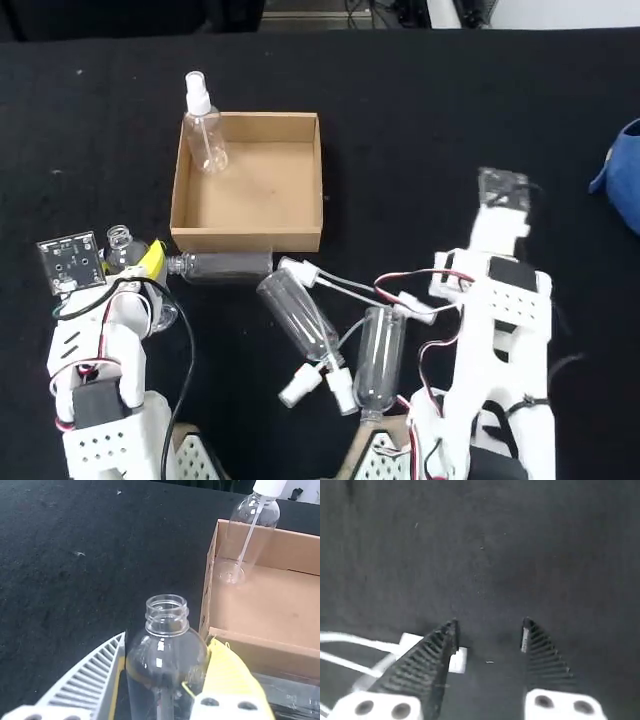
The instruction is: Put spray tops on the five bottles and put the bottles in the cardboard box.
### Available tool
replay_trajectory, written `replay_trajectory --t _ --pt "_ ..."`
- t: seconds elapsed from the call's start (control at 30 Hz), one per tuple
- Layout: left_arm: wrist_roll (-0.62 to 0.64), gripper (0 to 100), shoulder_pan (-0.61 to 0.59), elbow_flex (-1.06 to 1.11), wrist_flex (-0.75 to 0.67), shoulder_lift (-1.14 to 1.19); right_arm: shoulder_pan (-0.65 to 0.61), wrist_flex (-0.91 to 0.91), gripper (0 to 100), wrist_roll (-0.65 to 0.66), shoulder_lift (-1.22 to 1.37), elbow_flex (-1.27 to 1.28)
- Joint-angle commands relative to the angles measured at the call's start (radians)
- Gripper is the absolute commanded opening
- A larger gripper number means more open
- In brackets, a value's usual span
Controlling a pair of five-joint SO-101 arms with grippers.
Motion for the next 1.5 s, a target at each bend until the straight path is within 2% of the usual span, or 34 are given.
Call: replay_trajectory --t 0.0,0.13,0.23,0.37,0.57,0.73,0.97,1.2,1.33,1.47 --pt "0.008 3 0.004 -0.01 -0.014 -0.017 -0.115 0.029 18.4 -0.27 0.007 -0.024" --pt "0.008 3 0.004 -0.008 -0.014 -0.017 -0.258 0.084 18.4 -0.247 0.005 -0.016" --pt "0.008 3 0.004 -0.008 -0.014 -0.017 -0.304 0.087 18.4 -0.129 0.005 0.004" --pt "0.008 3 0.004 -0.008 -0.014 -0.017 -0.264 0.087 18.4 -0.017 0.005 0.03" --pt "0.008 3 0.004 -0.008 -0.014 -0.017 -0.15 0.089 18.3 0.026 0.005 0.061" --pt "0.006 3 0.004 -0.008 -0.014 -0.017 -0.152 0.089 18.4 0.23 -0.001 0.097" --pt "0.006 3 0.004 -0.008 -0.014 -0.017 -0.152 0.087 18.4 0.354 -0.001 0.104" --pt "0.006 3 0.004 -0.008 -0.014 -0.017 -0.15 0.107 18.4 0.661 -0.002 0.058" --pt "0.006 3 0.004 -0.008 -0.014 -0.017 -0.152 0.187 18.4 0.752 -0.001 0.007" --pt "0.006 3 0.004 -0.008 -0.014 -0.017 -0.152 0.17 18.1 0.832 0.005 0.039"
